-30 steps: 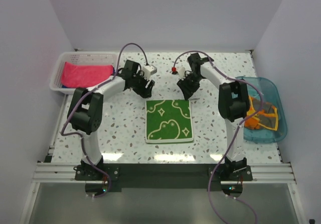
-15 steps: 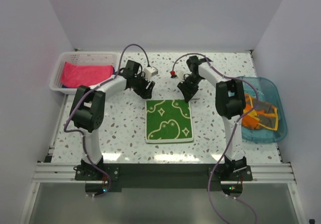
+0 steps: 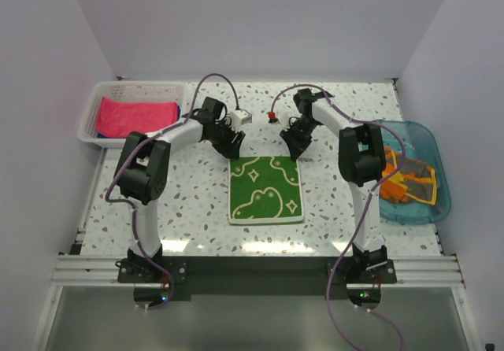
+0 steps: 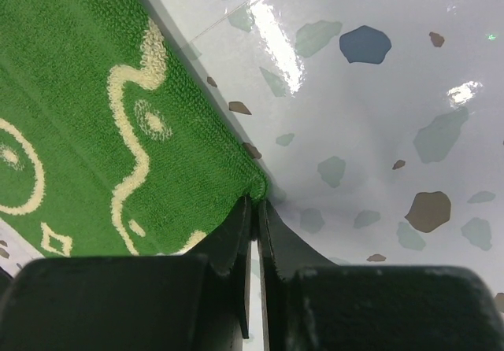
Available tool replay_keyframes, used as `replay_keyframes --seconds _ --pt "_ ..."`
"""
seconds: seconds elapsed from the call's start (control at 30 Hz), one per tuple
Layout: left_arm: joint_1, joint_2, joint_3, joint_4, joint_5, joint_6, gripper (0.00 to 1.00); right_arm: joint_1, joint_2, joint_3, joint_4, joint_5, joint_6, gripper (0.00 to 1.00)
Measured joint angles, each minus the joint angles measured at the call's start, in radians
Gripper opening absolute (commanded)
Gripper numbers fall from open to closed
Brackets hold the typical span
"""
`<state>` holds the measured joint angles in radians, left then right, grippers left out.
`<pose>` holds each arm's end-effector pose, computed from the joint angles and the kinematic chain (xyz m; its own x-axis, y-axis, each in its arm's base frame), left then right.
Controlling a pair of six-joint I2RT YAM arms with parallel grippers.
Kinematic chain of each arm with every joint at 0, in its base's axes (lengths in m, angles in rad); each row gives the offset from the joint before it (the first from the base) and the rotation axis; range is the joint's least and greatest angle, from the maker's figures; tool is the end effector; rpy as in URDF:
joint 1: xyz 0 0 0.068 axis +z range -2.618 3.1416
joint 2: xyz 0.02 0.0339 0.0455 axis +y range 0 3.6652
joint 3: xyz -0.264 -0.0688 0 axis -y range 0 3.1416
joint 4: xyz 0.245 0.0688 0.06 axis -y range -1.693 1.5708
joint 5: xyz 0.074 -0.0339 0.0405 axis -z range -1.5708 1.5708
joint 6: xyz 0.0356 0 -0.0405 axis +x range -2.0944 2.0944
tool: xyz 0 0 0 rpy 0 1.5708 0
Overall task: Fold and stack the towels
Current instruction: Fold the towel
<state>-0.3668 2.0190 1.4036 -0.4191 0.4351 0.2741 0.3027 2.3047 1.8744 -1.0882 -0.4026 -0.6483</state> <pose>0.3899 -0.1659 0.1676 -0.6300 0.5050 -0.5900 0.7238 0.6571 -0.2105 0.4255 0.1475 0.1553 -0.5824 -0.7639 -0.2779 -0.8098 0.5154 0.2803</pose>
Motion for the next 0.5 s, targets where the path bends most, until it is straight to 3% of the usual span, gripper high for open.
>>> replay_keyframes --seconds 0.5 --pt "-0.009 0.016 0.000 -0.050 -0.003 0.035 0.44 -0.002 -0.010 -0.018 0.016 -0.002 0.002 0.03"
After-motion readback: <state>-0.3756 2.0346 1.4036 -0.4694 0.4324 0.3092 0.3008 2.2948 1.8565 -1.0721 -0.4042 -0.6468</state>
